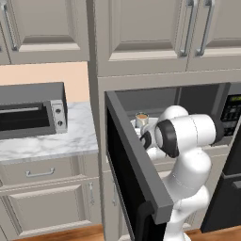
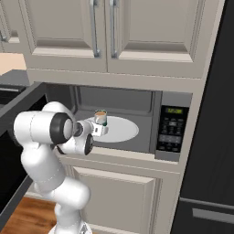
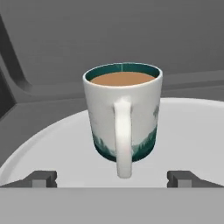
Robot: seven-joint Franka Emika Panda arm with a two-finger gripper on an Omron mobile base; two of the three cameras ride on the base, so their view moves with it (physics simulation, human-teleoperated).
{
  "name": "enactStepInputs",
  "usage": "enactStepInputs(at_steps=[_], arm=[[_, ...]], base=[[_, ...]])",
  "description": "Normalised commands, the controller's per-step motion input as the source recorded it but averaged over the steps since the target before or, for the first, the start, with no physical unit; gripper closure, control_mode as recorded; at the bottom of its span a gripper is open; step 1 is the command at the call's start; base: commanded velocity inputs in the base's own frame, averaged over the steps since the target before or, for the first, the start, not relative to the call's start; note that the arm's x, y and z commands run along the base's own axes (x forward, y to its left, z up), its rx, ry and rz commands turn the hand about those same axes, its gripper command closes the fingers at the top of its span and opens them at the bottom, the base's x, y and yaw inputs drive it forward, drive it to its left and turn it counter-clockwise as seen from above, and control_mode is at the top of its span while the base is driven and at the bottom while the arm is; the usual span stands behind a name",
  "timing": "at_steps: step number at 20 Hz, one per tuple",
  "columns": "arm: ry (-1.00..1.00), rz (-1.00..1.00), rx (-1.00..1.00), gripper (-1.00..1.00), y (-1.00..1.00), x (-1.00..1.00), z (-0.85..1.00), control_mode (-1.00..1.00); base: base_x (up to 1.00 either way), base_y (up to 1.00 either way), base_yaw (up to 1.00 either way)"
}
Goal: Pick the cup of tea, navigate to the dining table, and place it on the saucer.
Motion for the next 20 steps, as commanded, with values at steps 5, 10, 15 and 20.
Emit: enactStepInputs(at_steps=[5,10,15,20], arm=[[0.00,0.00,0.02,-1.00,0.00,0.21,0.00,-1.00],[0.00,0.00,0.01,-1.00,-0.03,0.14,0.06,-1.00],[-0.02,0.00,0.00,-1.00,-0.07,0.02,0.18,-1.00],[-0.03,0.00,0.00,-1.00,-0.03,0.00,0.15,-1.00]], base=[[0.00,0.00,0.00],[0.00,0.00,0.00],[0.00,0.00,0.00],[0.00,0.00,0.00]])
